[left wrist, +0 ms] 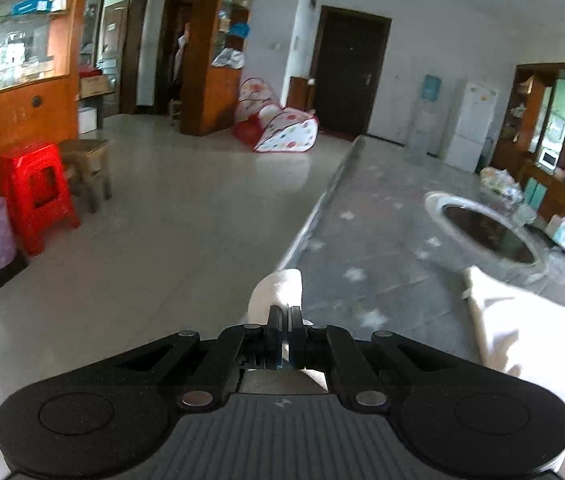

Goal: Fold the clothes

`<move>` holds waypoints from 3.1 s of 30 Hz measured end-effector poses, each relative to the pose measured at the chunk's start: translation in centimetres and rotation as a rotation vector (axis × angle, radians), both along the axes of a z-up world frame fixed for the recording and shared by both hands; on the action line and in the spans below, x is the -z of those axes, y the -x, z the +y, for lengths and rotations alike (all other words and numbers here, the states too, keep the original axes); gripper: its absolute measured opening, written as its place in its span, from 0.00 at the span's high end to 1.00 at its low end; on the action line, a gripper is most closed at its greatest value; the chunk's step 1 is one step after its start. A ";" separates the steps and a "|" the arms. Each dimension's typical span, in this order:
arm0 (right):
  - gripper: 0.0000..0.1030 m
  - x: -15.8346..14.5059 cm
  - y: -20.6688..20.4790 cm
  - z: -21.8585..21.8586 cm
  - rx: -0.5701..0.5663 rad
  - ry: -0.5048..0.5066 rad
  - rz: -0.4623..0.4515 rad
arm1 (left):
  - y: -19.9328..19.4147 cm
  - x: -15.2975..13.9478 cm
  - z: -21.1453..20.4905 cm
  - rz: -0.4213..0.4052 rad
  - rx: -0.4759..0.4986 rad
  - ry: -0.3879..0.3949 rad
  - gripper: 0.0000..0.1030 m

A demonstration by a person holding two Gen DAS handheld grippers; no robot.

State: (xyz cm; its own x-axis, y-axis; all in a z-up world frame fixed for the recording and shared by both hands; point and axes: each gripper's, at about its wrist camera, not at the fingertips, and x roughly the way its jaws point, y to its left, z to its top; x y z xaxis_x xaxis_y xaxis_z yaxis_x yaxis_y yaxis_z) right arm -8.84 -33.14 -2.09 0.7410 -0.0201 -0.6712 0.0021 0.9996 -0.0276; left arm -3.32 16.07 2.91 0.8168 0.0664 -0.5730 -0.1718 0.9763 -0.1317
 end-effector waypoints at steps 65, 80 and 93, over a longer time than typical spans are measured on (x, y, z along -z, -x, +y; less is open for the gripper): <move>0.97 2.3 -19.8 -2.1 -0.107 -0.042 0.057 | -18.6 2.5 -20.2 0.146 0.506 -0.111 0.91; 0.75 0.0 -19.4 -1.3 -0.157 0.058 0.010 | -18.6 1.5 -20.6 0.091 0.561 -0.126 0.85; 0.70 0.7 -11.5 6.0 -0.449 0.047 0.084 | -8.7 2.5 -18.5 0.118 0.712 -0.004 0.88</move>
State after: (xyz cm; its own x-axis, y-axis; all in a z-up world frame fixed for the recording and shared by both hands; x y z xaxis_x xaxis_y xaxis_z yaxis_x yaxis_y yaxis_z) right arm 2.67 -27.18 -2.82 0.6262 0.2589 -0.7354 -0.4357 0.8984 -0.0546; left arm 5.42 -2.45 0.39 0.5954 -0.4573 -0.6606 0.4939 0.8568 -0.1480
